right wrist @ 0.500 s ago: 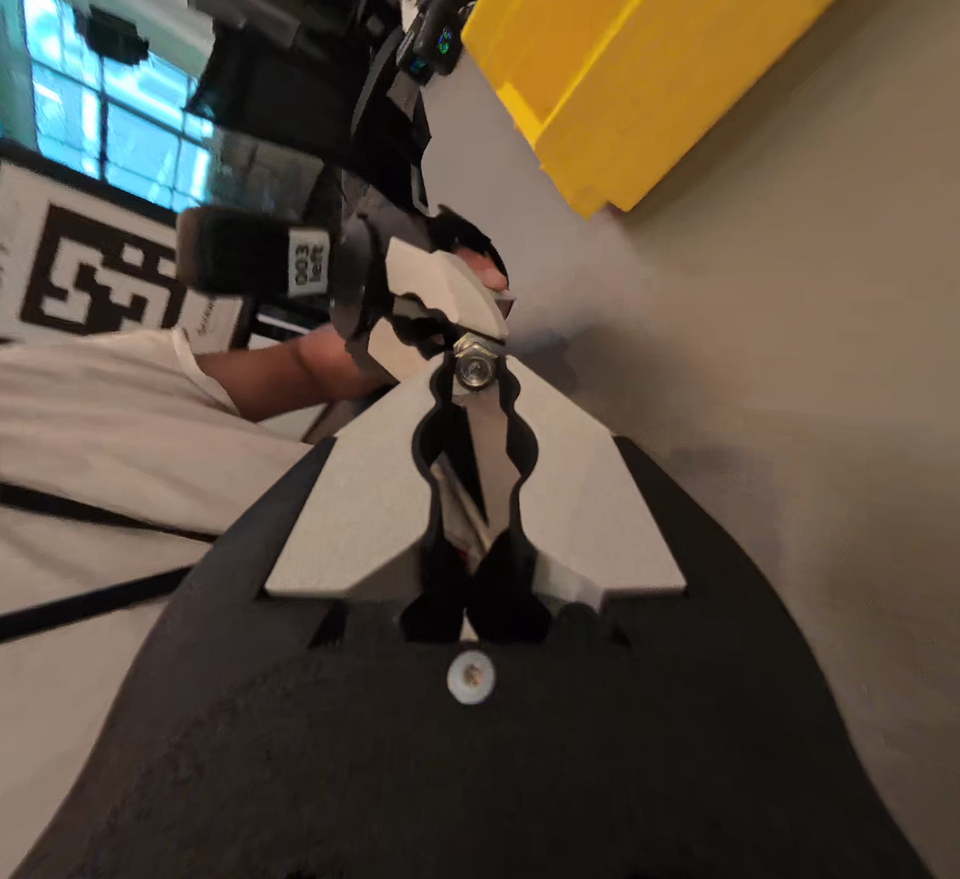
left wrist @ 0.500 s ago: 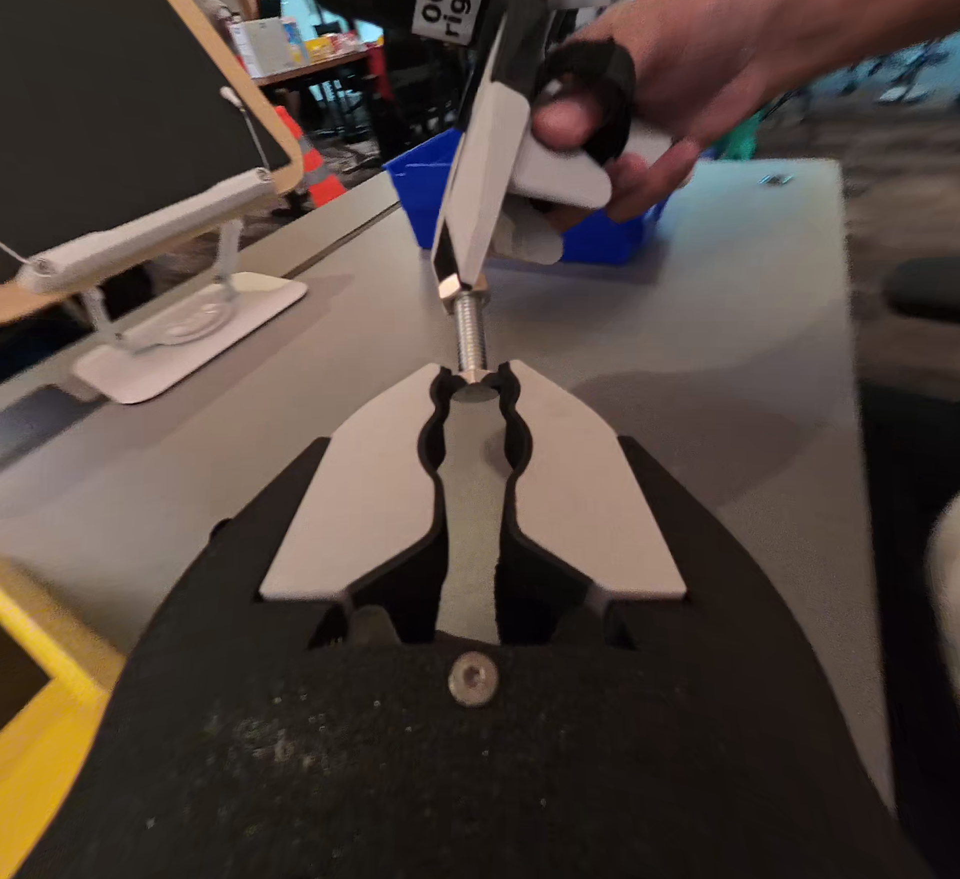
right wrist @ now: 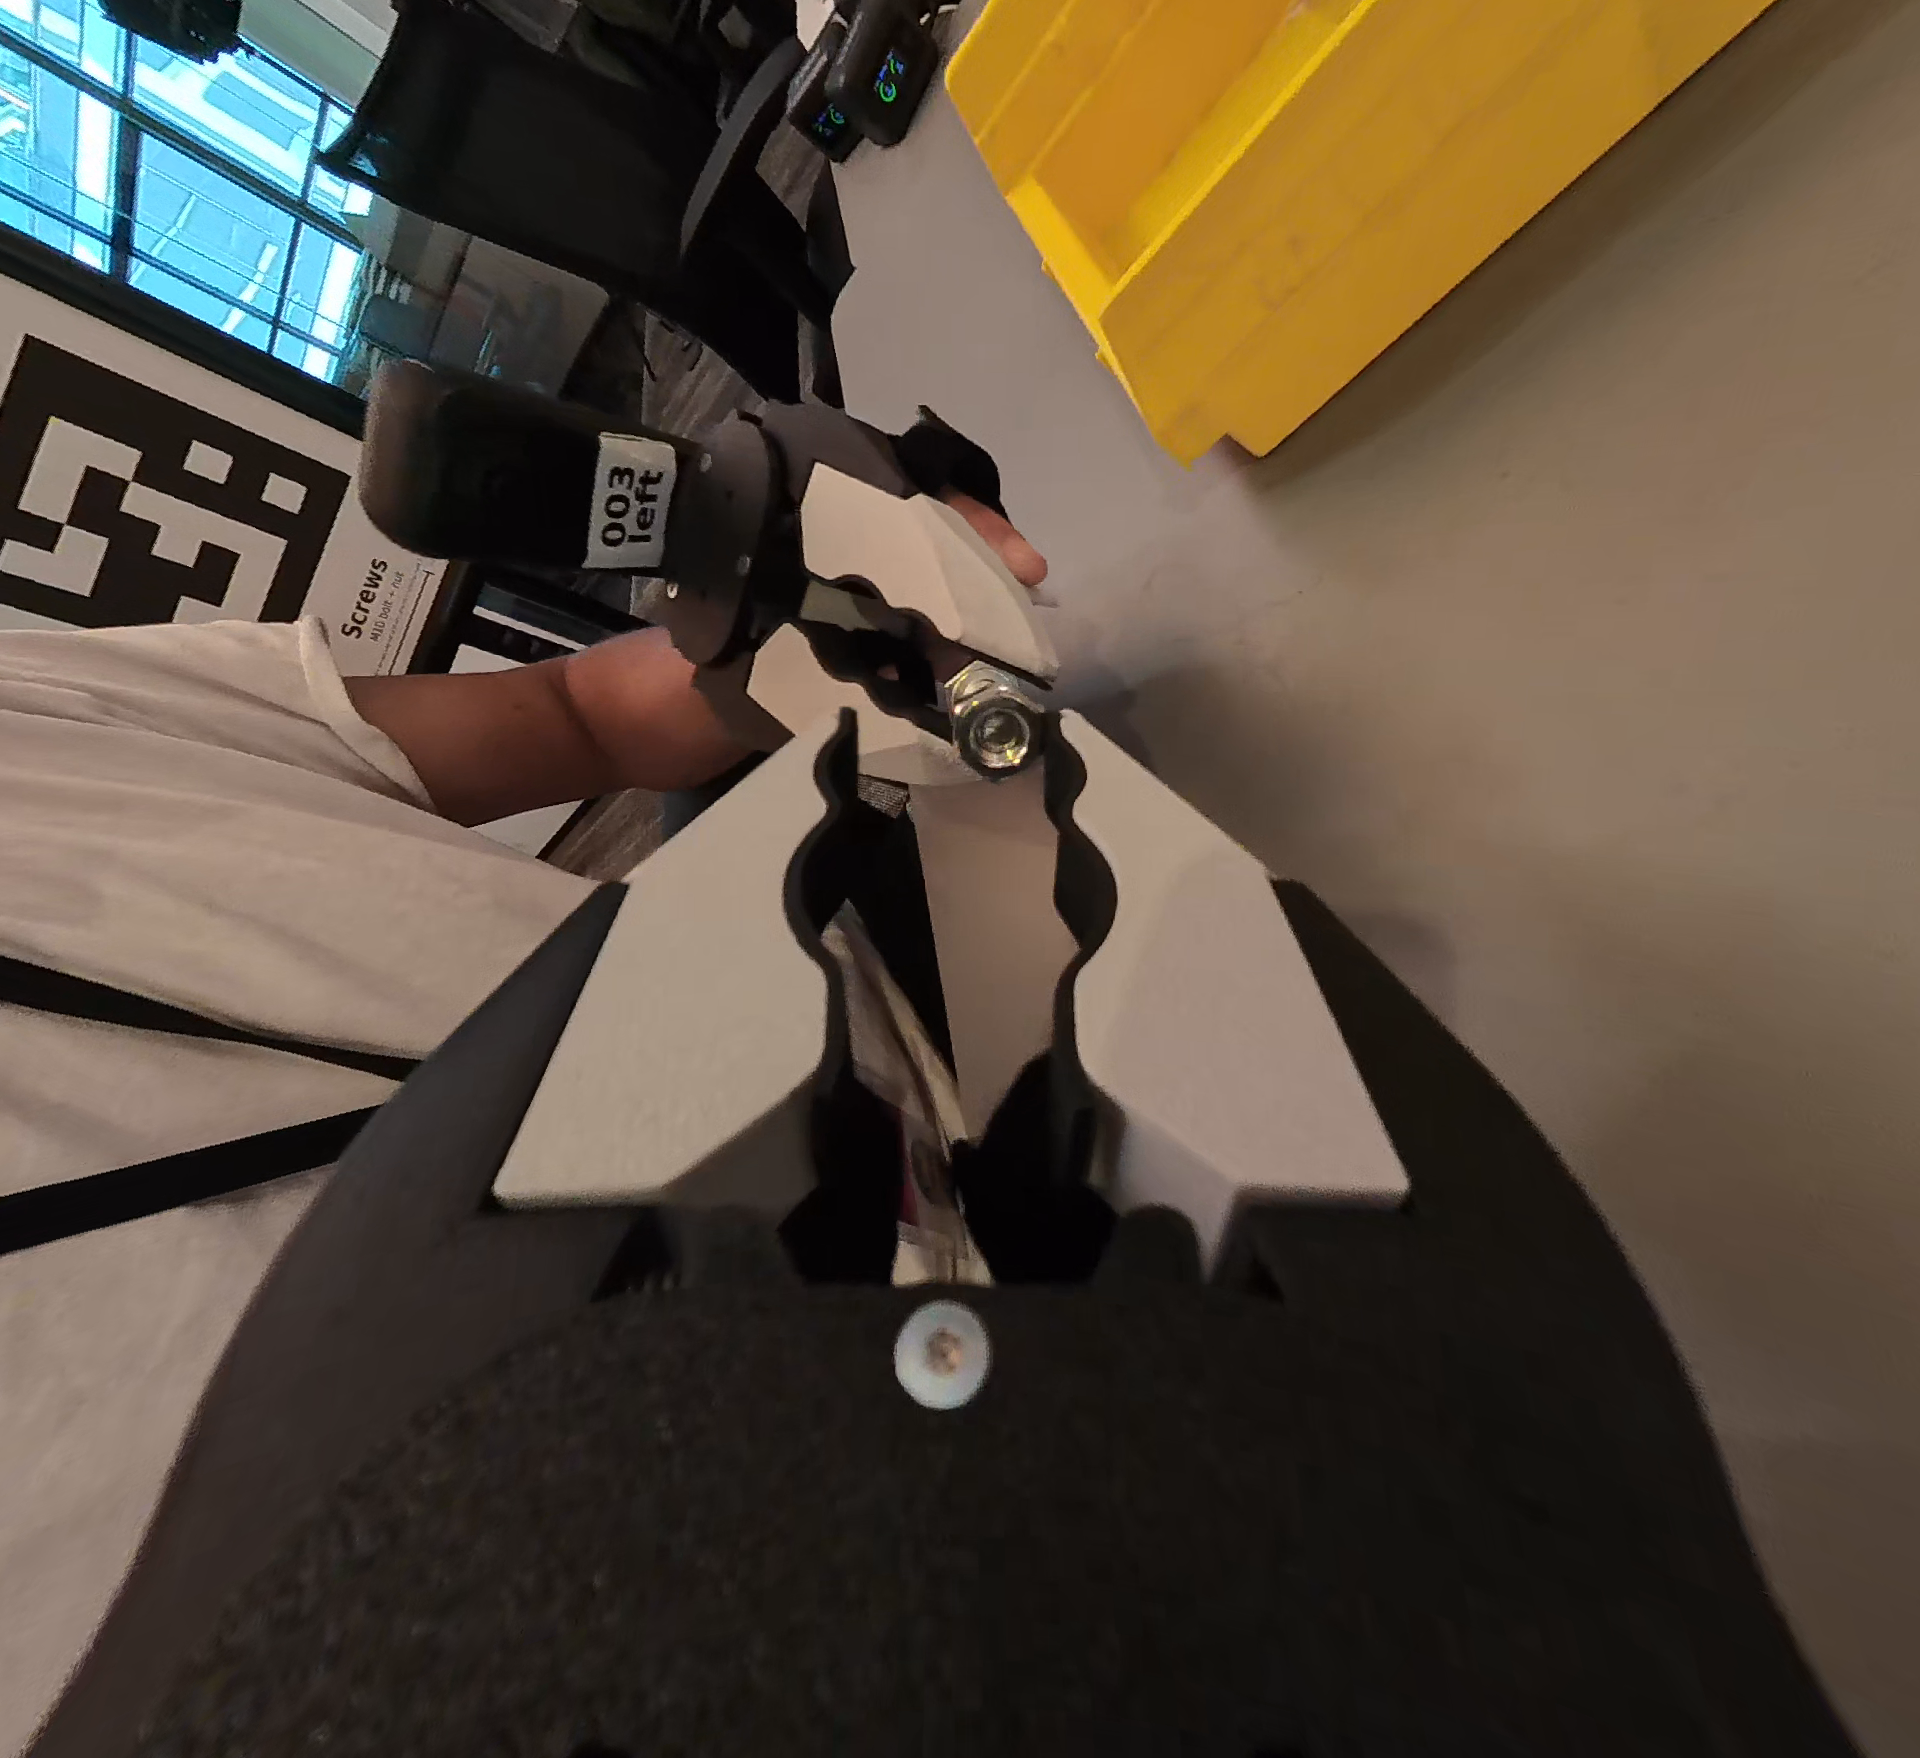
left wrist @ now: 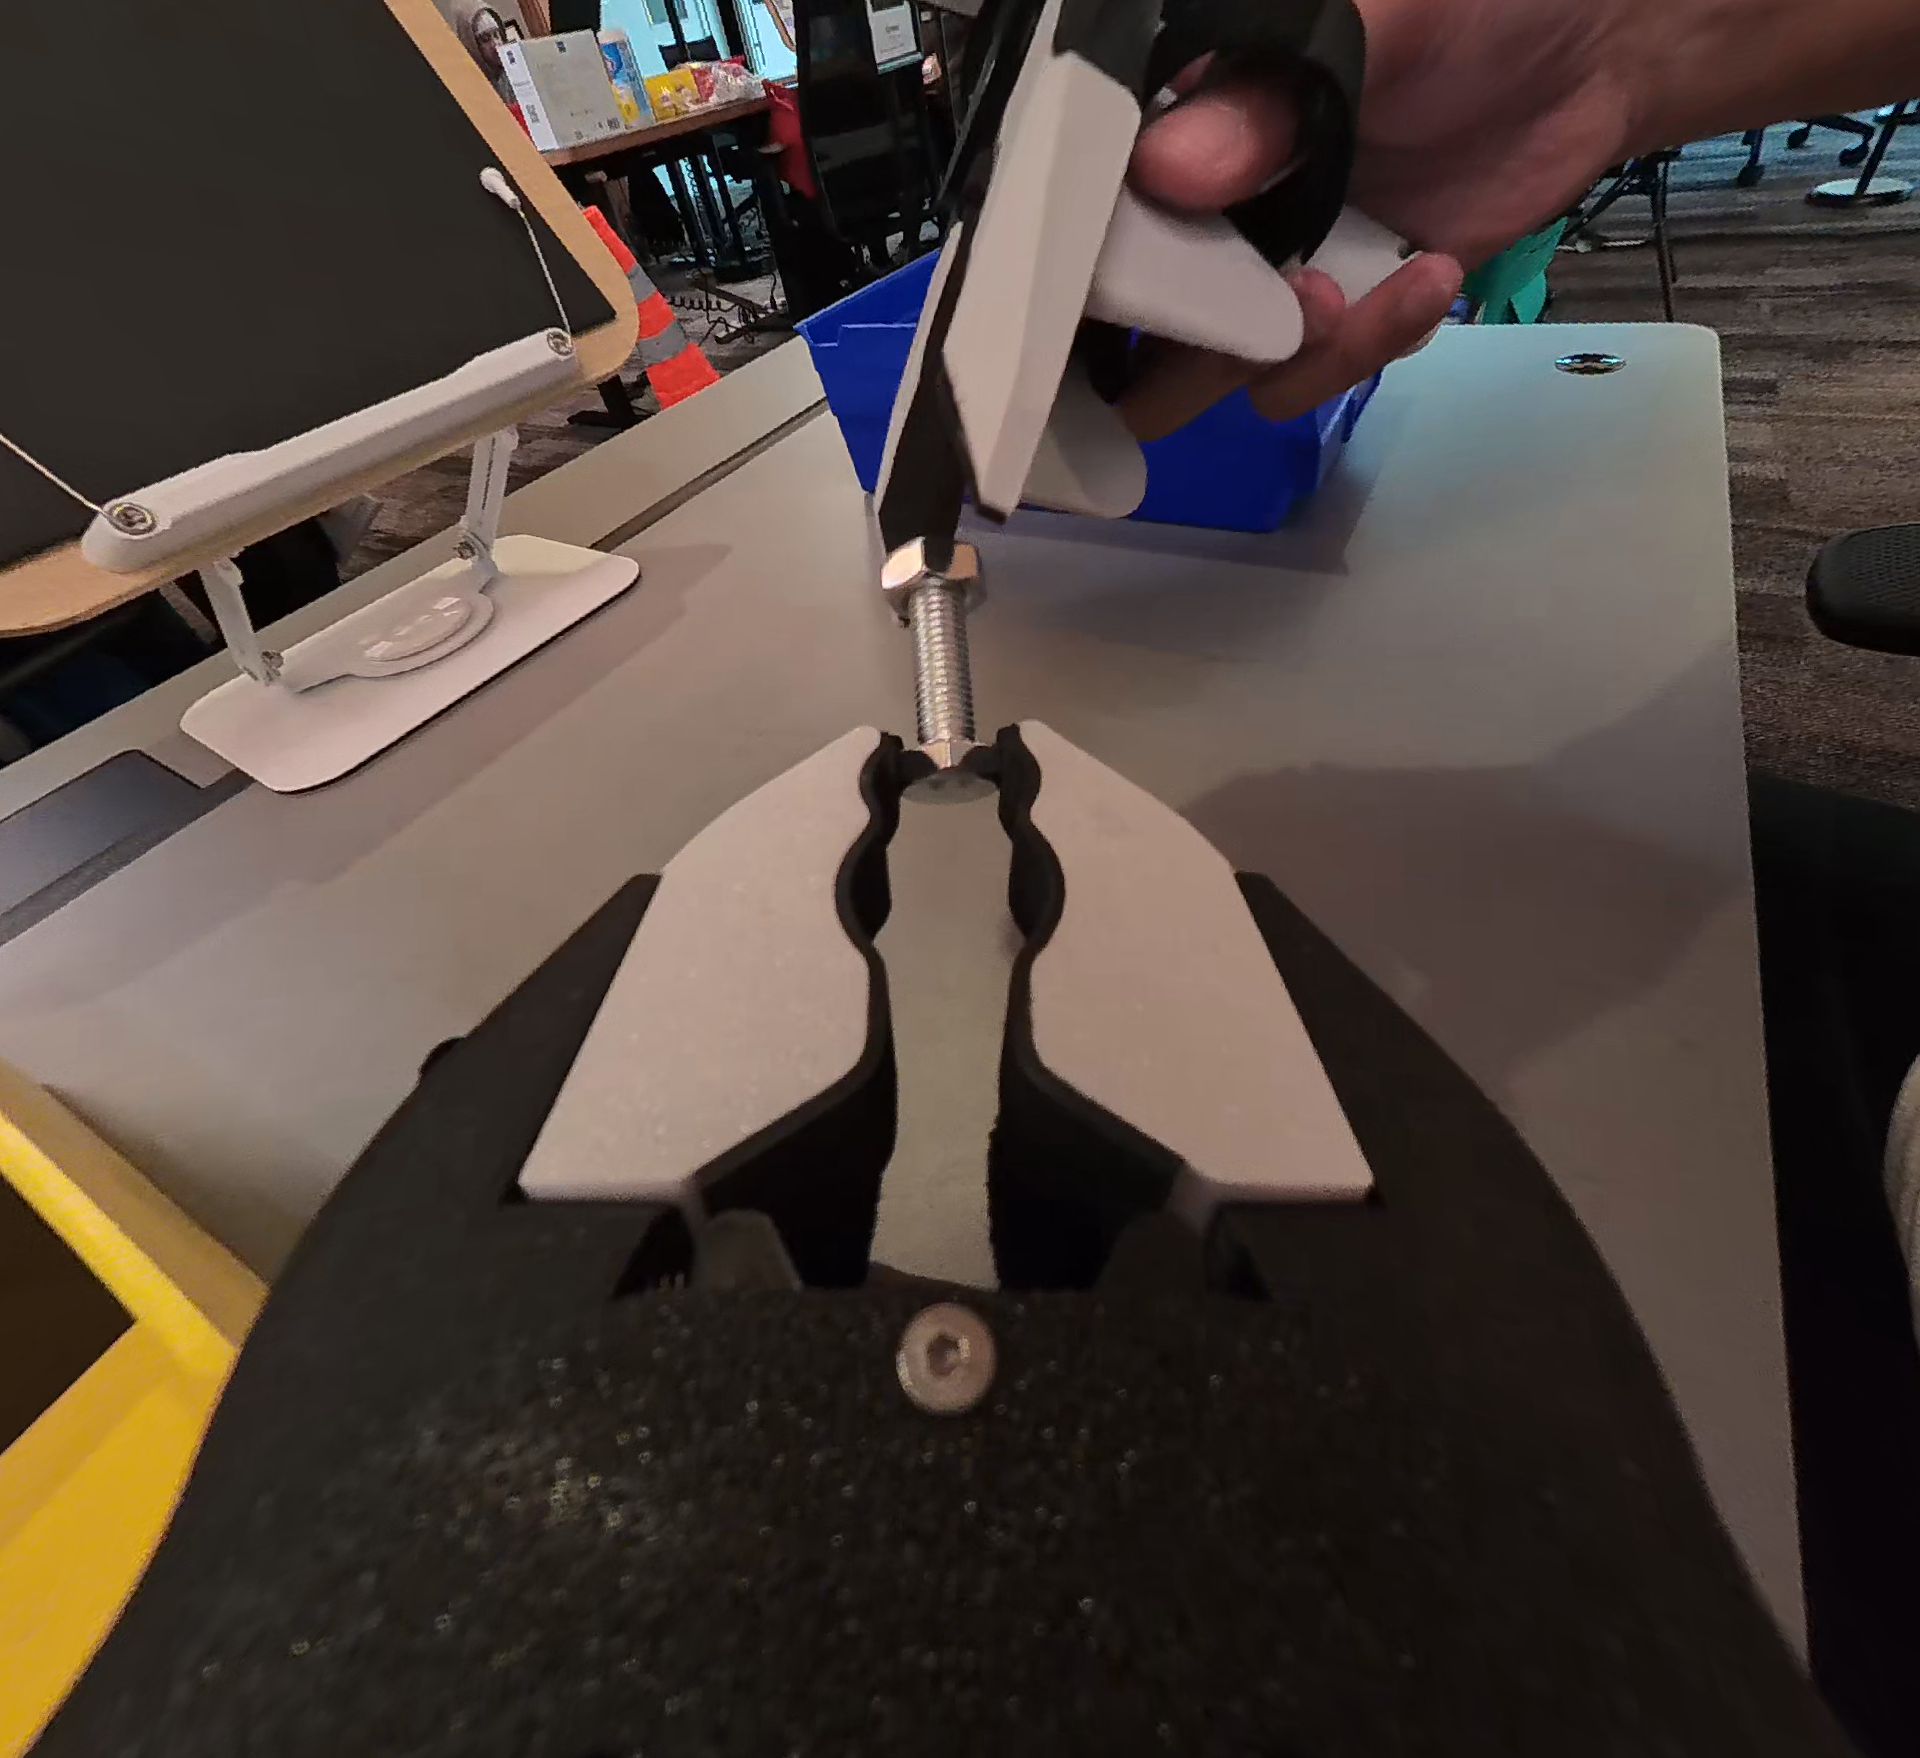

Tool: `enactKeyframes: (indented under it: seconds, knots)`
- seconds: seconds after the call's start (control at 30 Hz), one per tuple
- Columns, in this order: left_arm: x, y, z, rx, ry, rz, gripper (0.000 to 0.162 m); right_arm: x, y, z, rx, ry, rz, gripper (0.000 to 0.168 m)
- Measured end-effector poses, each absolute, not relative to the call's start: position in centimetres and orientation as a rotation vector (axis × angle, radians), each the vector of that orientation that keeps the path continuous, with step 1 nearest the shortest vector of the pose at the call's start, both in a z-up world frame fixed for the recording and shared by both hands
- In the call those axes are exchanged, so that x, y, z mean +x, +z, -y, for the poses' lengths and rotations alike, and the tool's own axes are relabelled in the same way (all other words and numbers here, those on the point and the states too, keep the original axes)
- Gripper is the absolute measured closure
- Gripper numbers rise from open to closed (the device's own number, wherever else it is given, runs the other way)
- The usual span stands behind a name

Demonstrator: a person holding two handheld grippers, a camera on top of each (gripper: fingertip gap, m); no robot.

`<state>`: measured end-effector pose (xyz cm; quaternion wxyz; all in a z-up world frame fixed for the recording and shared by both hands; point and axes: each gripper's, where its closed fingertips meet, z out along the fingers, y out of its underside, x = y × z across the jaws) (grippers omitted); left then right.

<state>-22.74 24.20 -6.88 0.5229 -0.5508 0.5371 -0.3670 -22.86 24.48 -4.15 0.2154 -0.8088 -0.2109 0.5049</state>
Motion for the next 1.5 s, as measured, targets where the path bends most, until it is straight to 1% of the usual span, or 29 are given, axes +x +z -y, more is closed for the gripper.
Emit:
enactKeyframes:
  seconds: [0.1,0.13,0.3,0.33,0.4,0.47,0.57,0.6,0.73,0.8,0.87,0.93,0.97,1.07,1.2,1.3,1.37,1.43,1.5]
  knots:
    - [-23.0,-6.3,-24.6,-1.313,-0.867,-1.239,0.144,-22.9,-3.8,-24.2,-2.219,1.412,0.596,0.131]
    - [-23.2,-6.1,-25.0,-1.322,-0.866,-1.216,0.144,-23.1,-3.5,-23.8,-2.203,1.441,0.622,0.134]
    - [-24.0,-4.9,-26.0,-1.343,-0.994,-1.1,0.144,-23.4,-2.3,-23.5,-2.059,1.413,0.653,0.134]
    - [-24.0,-4.5,-25.8,-1.339,-1.039,-1.076,0.144,-23.3,-1.9,-24.0,-1.994,1.387,0.629,0.13]
    - [-24.0,-3.8,-25.3,-1.336,-1.16,-1.015,0.144,-23.1,-1.3,-25.2,-1.845,1.291,0.582,0.109]
    - [-23.8,-2.9,-24.6,-1.322,-1.304,-0.944,0.144,-23.7,-0.4,-25.6,-1.695,1.259,0.514,0.103]
    - [-23.5,-2.2,-23.6,-1.31,-1.437,-0.886,0.144,-25.5,0.7,-25.7,-1.531,1.301,0.394,0.087]
    - [-23.3,-2.2,-23.5,-1.309,-1.453,-0.88,0.144,-26.0,1.1,-25.7,-1.479,1.331,0.354,0.086]
    - [-23.5,-2.0,-23.4,-1.307,-1.487,-0.853,0.144,-26.7,3.3,-24.9,-1.306,1.407,0.26,0.085]
    - [-23.9,-1.9,-23.7,-1.305,-1.489,-0.832,0.144,-26.7,3.1,-24.7,-1.319,1.405,0.238,0.081]
    - [-24.6,-1.6,-24.6,-1.314,-1.491,-0.775,0.144,-26.2,2.8,-24.2,-1.32,1.404,0.226,0.082]
    - [-25.2,-1.8,-25.7,-1.344,-1.517,-0.702,0.144,-25.8,2.6,-23.3,-1.313,1.419,0.234,0.092]
    - [-25.5,-2.0,-26.3,-1.359,-1.518,-0.677,0.144,-25.8,2.4,-22.9,-1.318,1.426,0.241,0.093]
    - [-25.8,-2.0,-26.8,-1.365,-1.519,-0.66,0.144,-25.0,1.5,-23.1,-1.34,1.382,0.223,0.094]
    - [-24.7,-2.0,-25.0,-1.342,-1.545,-0.734,0.144,-24.8,0.5,-25.4,-1.407,1.349,0.221,0.091]
    - [-23.9,-2.1,-23.7,-1.324,-1.549,-0.801,0.144,-26.4,1.3,-25.8,-1.386,1.408,0.269,0.092]
    - [-23.8,-2.2,-23.7,-1.328,-1.543,-0.804,0.144,-27.4,2.0,-25.3,-1.355,1.441,0.305,0.095]
    - [-24.3,-2.1,-24.2,-1.325,-1.551,-0.785,0.144,-27.6,2.1,-25.1,-1.349,1.43,0.293,0.087]
    - [-25.1,-1.9,-25.3,-1.334,-1.538,-0.725,0.144,-26.9,1.7,-24.8,-1.35,1.435,0.272,0.089]
